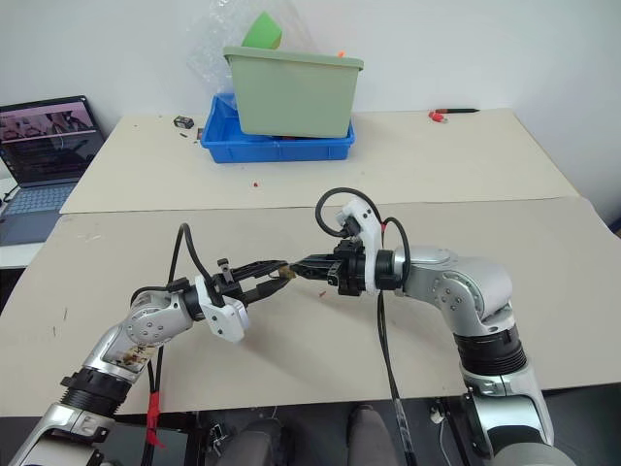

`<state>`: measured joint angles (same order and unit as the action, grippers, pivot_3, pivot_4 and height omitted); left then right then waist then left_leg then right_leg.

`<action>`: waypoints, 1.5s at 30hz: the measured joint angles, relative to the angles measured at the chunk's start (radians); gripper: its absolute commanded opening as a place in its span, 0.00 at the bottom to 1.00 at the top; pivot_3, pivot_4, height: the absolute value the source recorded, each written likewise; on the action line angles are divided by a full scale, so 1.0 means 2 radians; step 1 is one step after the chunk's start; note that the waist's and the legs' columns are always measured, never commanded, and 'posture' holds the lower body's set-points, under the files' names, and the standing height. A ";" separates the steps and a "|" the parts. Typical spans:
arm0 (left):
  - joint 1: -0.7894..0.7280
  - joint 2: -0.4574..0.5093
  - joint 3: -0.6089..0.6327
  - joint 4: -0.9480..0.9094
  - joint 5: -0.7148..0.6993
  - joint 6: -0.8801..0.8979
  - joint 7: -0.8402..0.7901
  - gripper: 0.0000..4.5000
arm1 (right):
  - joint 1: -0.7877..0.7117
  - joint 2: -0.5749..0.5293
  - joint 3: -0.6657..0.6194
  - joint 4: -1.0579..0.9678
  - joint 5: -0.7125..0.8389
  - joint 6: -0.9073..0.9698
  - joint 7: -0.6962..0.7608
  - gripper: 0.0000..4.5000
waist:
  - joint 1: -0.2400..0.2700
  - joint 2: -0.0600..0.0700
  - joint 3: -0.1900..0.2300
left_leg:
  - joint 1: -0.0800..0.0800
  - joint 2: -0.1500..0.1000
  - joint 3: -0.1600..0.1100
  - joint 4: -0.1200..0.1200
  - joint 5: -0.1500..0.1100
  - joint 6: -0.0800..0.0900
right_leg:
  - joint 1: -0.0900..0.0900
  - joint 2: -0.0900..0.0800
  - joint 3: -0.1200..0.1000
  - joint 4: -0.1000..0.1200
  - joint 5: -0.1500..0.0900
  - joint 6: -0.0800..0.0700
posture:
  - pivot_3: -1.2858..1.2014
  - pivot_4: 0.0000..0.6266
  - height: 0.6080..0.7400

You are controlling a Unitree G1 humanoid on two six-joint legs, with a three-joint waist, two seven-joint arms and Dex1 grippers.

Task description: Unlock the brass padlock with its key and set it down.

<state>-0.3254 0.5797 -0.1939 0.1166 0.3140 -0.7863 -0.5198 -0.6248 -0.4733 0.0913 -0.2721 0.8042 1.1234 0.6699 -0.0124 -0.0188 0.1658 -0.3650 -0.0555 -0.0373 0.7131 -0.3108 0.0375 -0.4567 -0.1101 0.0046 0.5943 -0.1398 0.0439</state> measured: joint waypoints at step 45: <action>0.009 0.002 -0.001 -0.041 -0.003 0.033 -0.007 0.18 | 0.005 -0.006 -0.035 0.020 0.031 0.038 0.001 0.69 | 0.000 0.000 0.000 | 0.000 0.000 0.000 0.000 0.000 0.000 | 0.000 0.000 0.000 0.000 0.000 0.000 | 0.52 0.24 1.00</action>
<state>-0.3083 0.5834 -0.1950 0.0355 0.3071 -0.7210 -0.5331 -0.6142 -0.4844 0.0204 -0.2319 0.8672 1.1997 0.6717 -0.0123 -0.0187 0.1658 -0.3660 -0.0554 -0.0373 0.7129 -0.3108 0.0376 -0.4572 -0.1101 0.0045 0.5941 -0.1397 0.0440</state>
